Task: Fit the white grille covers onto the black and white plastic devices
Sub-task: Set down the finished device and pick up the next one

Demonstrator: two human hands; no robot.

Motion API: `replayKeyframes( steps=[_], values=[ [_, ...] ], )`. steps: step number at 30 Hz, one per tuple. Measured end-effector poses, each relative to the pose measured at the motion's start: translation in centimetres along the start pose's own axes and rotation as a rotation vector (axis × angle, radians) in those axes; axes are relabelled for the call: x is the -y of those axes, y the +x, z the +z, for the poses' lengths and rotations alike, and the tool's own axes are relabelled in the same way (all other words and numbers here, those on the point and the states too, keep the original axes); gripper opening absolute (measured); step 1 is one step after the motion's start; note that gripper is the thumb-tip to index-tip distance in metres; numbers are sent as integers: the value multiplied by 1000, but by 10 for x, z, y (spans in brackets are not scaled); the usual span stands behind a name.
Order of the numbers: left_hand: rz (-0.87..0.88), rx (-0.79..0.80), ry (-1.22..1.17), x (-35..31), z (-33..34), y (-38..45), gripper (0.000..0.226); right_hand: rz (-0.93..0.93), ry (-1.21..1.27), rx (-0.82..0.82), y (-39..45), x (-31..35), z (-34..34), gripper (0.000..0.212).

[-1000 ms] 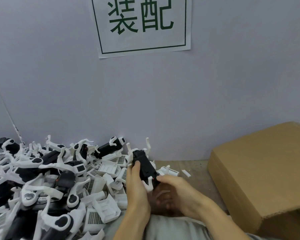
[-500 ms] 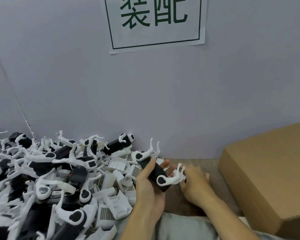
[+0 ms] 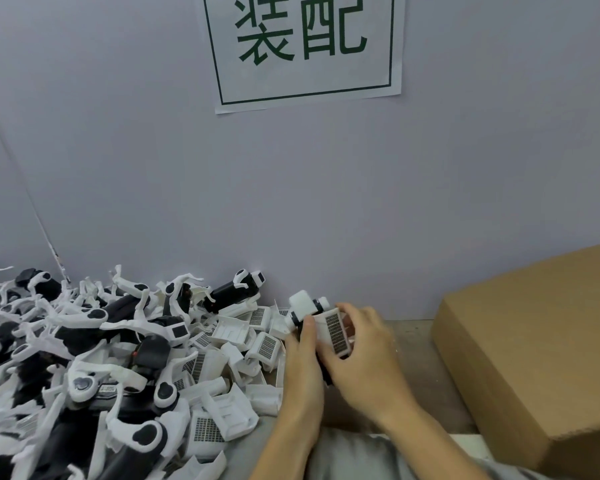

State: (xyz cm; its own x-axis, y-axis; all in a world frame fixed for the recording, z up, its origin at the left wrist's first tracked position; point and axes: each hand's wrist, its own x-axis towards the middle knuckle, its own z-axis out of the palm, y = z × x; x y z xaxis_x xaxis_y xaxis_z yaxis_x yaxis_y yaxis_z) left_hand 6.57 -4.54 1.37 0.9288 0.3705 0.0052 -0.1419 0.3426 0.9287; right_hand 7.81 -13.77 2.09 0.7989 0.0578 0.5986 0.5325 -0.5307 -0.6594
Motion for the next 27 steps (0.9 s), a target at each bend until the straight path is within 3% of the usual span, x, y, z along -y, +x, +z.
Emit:
replayKeyframes(
  steps=[3,8,15,21,27],
  values=[
    [141,12,164,0,1,-6,23,-27,-27,-26,-1,-4,-1,47],
    [233,23,236,-2,3,-11,28,-105,-42,-1,-5,-4,-3,45],
    [271,55,309,0,2,-11,24,-113,3,-21,-5,-7,-2,33],
    [270,50,288,-4,3,-15,26,-89,38,-56,-7,-5,-1,45],
    [310,104,317,-3,10,-18,22,-90,-13,-17,-5,-7,-2,42]
  ],
)
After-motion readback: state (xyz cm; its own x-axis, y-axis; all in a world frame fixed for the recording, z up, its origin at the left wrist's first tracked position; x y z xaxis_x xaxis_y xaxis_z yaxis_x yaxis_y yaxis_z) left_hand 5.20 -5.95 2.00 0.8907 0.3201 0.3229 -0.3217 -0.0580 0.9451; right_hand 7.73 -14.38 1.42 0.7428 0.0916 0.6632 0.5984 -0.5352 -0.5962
